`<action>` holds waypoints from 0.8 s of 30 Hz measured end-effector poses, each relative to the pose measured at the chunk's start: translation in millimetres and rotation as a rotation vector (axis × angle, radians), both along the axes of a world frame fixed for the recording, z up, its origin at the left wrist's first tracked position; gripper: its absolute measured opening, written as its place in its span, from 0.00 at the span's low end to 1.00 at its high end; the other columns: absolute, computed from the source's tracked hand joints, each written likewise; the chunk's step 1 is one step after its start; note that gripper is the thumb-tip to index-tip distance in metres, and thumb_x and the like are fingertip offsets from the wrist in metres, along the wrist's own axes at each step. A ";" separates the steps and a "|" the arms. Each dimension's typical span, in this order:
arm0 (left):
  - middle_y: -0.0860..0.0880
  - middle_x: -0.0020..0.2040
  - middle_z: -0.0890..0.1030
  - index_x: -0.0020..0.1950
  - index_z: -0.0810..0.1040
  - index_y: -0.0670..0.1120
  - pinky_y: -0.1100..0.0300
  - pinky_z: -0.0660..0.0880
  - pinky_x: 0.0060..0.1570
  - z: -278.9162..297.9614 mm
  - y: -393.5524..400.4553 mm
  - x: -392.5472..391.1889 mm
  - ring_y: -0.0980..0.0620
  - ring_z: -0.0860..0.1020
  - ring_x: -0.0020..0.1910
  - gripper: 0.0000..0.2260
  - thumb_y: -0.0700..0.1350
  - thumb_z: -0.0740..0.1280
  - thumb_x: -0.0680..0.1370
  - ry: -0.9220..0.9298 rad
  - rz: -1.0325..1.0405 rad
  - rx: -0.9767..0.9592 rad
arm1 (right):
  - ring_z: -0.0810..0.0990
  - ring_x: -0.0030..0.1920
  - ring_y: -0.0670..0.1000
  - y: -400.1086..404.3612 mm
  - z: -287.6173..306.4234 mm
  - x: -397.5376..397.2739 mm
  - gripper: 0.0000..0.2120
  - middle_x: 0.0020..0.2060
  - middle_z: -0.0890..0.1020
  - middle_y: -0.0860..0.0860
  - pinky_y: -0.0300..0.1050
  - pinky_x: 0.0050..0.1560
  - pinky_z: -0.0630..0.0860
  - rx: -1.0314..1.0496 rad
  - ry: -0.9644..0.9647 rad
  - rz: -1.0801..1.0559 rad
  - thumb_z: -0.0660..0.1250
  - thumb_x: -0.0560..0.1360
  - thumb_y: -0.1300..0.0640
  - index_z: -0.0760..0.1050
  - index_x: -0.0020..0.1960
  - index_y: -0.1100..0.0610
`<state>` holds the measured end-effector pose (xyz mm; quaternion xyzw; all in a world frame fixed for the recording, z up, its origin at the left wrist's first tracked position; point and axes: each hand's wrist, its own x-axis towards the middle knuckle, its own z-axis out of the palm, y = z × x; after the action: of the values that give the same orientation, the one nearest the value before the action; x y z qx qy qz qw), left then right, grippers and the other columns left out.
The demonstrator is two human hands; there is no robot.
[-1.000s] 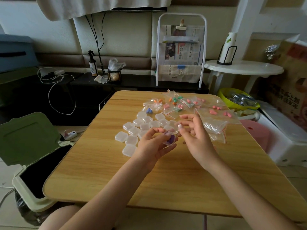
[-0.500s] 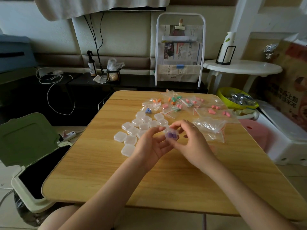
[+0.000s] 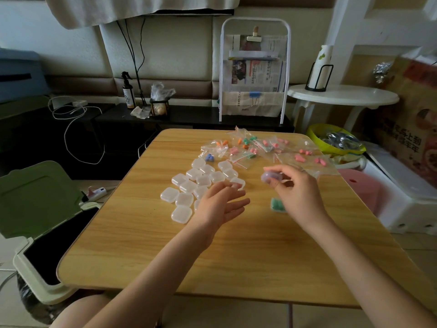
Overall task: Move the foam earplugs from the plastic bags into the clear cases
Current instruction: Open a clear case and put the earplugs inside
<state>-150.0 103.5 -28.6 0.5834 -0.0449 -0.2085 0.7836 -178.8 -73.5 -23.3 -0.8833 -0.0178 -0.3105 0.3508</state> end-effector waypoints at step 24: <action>0.48 0.46 0.81 0.47 0.80 0.43 0.53 0.70 0.42 -11.0 21.8 -3.1 0.44 0.78 0.48 0.06 0.40 0.66 0.71 -1.004 0.308 1.440 | 0.78 0.38 0.47 -85.3 -5.5 -16.0 0.04 0.38 0.84 0.51 0.35 0.35 0.68 -0.050 0.371 -0.289 0.72 0.72 0.63 0.82 0.40 0.56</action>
<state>-153.1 125.3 -39.6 0.9566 -0.1620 0.2017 0.1344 -194.8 -158.9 -28.7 -0.9270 0.1658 -0.1892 0.2782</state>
